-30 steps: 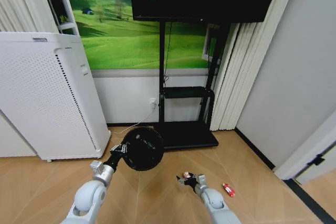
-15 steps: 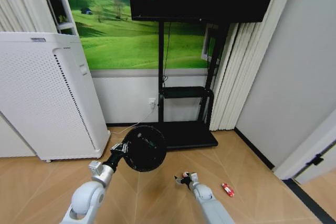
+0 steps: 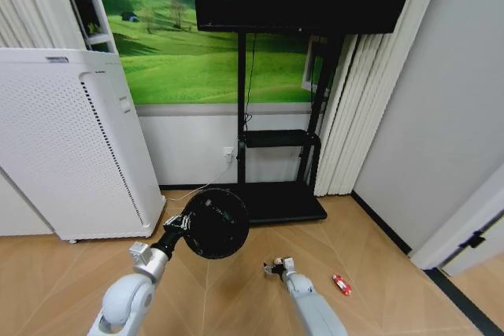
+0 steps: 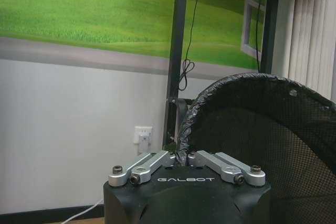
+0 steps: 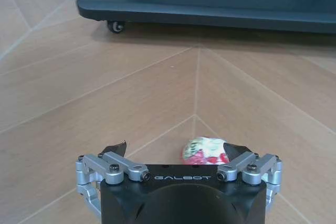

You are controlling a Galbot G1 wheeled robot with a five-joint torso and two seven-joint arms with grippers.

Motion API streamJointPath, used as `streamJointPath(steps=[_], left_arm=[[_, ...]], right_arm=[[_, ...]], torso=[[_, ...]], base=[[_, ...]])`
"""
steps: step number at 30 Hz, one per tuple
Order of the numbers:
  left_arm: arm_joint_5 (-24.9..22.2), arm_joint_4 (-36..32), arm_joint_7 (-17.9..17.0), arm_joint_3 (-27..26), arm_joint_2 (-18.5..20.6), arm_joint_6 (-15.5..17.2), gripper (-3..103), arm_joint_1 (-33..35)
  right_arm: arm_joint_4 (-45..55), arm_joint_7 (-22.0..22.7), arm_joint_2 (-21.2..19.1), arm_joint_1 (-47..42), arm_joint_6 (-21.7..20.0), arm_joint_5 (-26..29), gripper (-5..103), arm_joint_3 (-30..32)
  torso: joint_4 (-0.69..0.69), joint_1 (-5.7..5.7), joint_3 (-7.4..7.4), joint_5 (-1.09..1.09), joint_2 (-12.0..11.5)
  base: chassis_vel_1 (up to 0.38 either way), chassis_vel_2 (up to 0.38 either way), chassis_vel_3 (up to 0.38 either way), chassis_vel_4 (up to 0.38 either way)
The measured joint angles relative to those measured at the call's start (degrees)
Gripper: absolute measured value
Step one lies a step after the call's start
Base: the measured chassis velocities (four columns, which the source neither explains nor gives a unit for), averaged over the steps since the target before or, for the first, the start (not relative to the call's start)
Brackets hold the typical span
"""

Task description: Pick up the trash bin and place the garbage on the floor into it.

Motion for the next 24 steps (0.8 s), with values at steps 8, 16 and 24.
streamJointPath(steps=[8,16,24], left_arm=[[-1.2,-1.3,-0.7,0.7,0.3,0.5,3,0.2],[-1.4,-1.6,-1.0,0.4,0.4,0.7,3,0.1],[-1.4,-1.0,-0.9,0.1,0.2,0.7,3,-0.3]], right_arm=[[-1.0,2.7,0.6,0.4,-0.3,-0.2,95,0.0],[-2.4,3.0,0.9,0.8,-0.6,-0.6,63,0.0],[-2.8,3.1,1.0,0.5,0.5,-1.7,31,0.0]], torso=[[0.0,0.0,0.0,0.02,0.0],[0.0,-0.01,0.0,0.01,0.0],[0.0,-0.01,0.0,0.01,0.0]], base=[[0.0,0.0,0.0,0.0],[0.0,0.0,0.0,0.0],[0.0,0.0,0.0,0.0]])
